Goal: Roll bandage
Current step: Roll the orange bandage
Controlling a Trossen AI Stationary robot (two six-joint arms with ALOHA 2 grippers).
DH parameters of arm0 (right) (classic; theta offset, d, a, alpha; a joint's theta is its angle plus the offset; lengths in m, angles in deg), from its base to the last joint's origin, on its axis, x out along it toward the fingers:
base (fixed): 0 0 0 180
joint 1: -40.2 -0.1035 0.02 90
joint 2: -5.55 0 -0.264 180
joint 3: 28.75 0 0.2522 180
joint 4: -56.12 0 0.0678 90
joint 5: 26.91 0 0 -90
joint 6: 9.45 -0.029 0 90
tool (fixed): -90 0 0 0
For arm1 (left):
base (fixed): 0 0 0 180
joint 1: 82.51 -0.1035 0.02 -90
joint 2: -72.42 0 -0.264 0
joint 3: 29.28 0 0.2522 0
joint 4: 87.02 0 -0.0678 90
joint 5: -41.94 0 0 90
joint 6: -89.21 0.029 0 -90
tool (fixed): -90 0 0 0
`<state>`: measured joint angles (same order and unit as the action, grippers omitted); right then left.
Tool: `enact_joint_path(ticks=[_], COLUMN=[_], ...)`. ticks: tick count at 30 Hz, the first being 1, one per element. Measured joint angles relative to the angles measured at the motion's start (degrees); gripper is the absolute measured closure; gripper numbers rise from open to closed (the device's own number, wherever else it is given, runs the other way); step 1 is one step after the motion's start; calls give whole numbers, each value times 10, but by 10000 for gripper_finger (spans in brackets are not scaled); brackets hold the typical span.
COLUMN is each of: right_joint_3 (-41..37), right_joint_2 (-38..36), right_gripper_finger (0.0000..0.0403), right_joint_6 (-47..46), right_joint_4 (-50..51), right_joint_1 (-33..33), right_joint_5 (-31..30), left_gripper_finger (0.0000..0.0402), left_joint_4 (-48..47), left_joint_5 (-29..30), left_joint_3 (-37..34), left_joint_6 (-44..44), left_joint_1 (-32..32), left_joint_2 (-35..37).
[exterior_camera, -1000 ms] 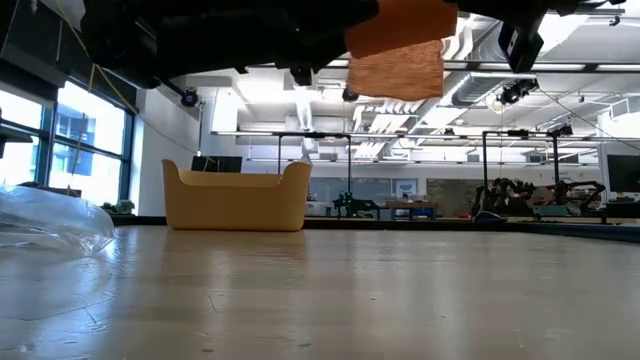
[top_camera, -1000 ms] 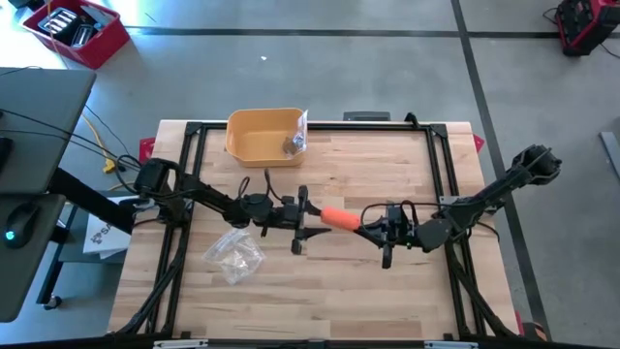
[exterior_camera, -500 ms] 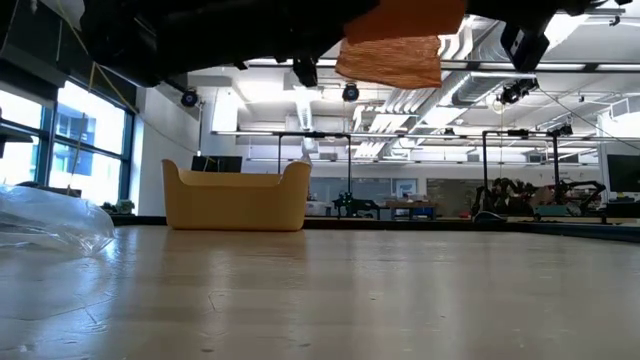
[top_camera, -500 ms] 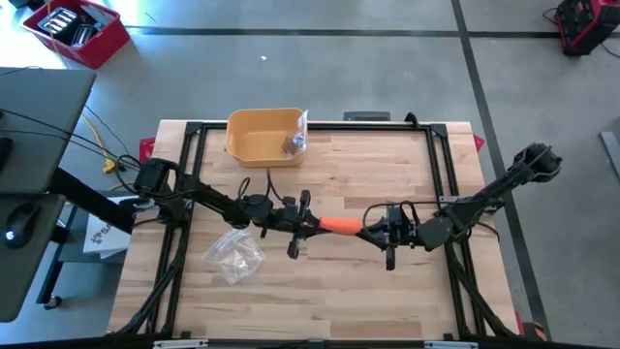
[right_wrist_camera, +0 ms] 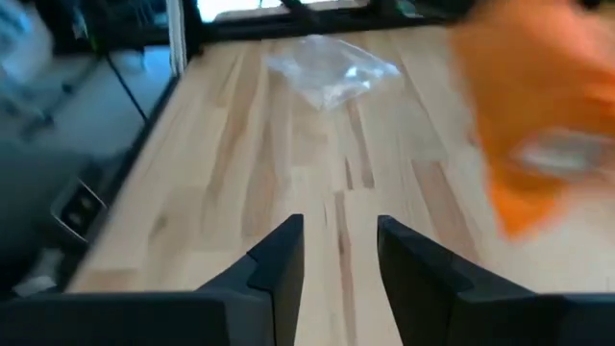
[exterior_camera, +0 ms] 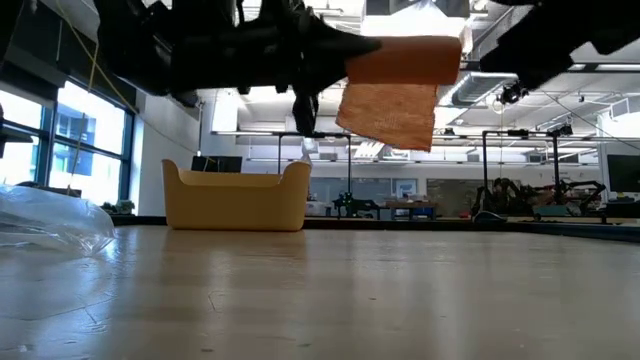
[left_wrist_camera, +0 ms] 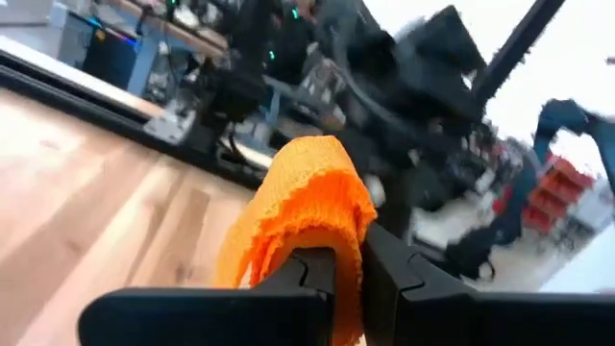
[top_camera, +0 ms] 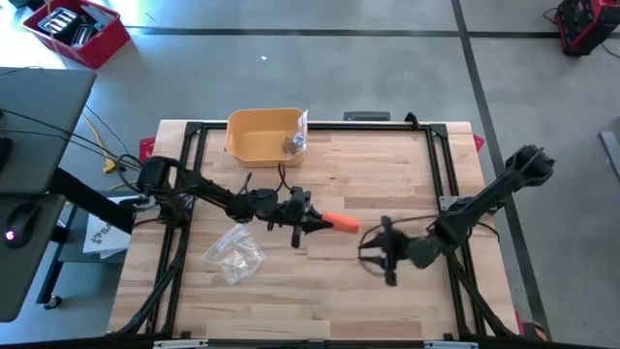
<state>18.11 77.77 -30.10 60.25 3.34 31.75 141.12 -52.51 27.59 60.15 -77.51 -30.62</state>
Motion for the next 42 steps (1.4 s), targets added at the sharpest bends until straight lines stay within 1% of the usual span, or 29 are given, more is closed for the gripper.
enact_joint_path(ticks=[3, 6, 8, 10, 12, 14, 17, 18, 20, 22, 25, 28, 30, 32, 34, 35, 36, 39, 42], right_joint_3=[43, 90, 121, 150, 173, 192, 205, 206, 205, 204, 204, 203, 203, 203, 203, 203, 203, 201, 176], right_joint_2=[57, 95, 103, 101, 90, 75, 49, 43, 34, 33, 42, 48, 48, 48, 48, 49, 49, 58, 67], right_gripper_finger=[279, 278, 275, 266, 251, 231, 198, 189, 176, 171, 172, 191, 225, 277, 346, 373, 386, 396, 400], right_joint_6=[89, 131, 126, 98, 58, 29, 36, 51, 93, 139, 184, 229, 246, 252, 249, 243, 236, 199, 170], right_joint_4=[-4, 46, 115, 188, 260, 299, 287, 267, 204, 149, 89, 42, 20, 14, 14, 16, 20, 46, 46], right_joint_1=[-7, -13, -15, -15, -15, -12, -5, 0, 12, 26, 48, 62, 68, 70, 70, 70, 70, 70, 71], right_joint_5=[-19, -77, -122, -166, -196, -217, -235, -236, -218, -192, -180, -179, -178, -179, -179, -179, -179, -187, -201], left_gripper_finger=[388, 387, 387, 387, 387, 387, 387, 387, 387, 387, 387, 387, 387, 387, 387, 387, 387, 387, 387], left_joint_4=[57, 131, 172, 217, 244, 263, 280, 280, 280, 281, 280, 281, 281, 281, 281, 281, 280, 280, 280], left_joint_5=[-4, -42, -65, -80, -89, -99, -101, -101, -101, -103, -104, -104, -106, -107, -107, -106, -106, -106, -119], left_joint_3=[0, 0, 0, -1, -1, -1, -1, -1, 2, 6, 10, 12, 12, 12, 12, 12, 12, 12, 12], left_joint_6=[-19, -47, -65, -80, -88, -96, -97, -98, -95, -93, -85, -79, -79, -76, -69, -68, -67, -67, -67], left_joint_1=[-9, -19, -23, -24, -24, -22, -18, -17, -15, -15, -13, -12, -11, -11, -11, -11, -11, -12, -11], left_joint_2=[-1, 0, 0, 0, 1, 1, 1, 1, 0, 0, 0, 1, 1, 1, 1, 2, 3, 13, 27])
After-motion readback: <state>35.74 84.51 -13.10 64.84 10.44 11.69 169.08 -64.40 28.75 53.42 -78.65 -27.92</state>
